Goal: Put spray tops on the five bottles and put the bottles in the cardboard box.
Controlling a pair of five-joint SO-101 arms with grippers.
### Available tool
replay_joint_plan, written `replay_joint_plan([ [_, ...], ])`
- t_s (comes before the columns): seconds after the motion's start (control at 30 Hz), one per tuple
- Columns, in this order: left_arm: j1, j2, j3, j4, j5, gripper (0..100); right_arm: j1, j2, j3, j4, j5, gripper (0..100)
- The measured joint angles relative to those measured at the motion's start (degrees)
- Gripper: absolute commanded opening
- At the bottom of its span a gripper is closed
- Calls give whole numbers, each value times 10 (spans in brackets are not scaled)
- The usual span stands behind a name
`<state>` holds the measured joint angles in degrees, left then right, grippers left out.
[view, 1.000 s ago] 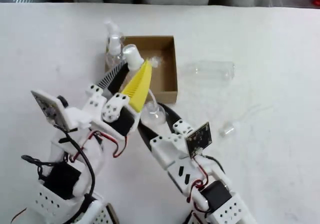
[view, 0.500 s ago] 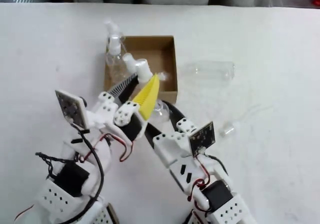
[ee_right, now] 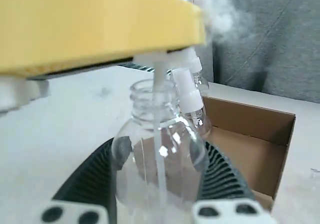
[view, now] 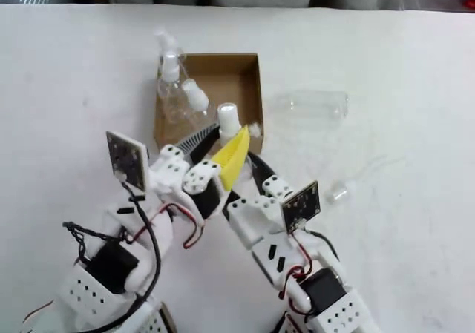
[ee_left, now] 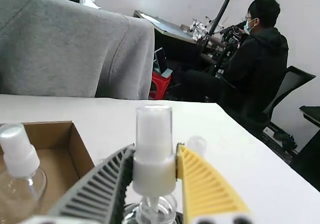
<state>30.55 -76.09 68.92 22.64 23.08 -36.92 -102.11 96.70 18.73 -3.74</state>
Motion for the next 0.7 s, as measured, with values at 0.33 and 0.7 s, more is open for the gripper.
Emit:
replay_joint_plan([
  [0.33,33,-124,35,91,-98,20,-5,-1,0,0,3,15],
  [0.7,34,-140,81,39,-98,20,-4,0,0,1,3,15],
])
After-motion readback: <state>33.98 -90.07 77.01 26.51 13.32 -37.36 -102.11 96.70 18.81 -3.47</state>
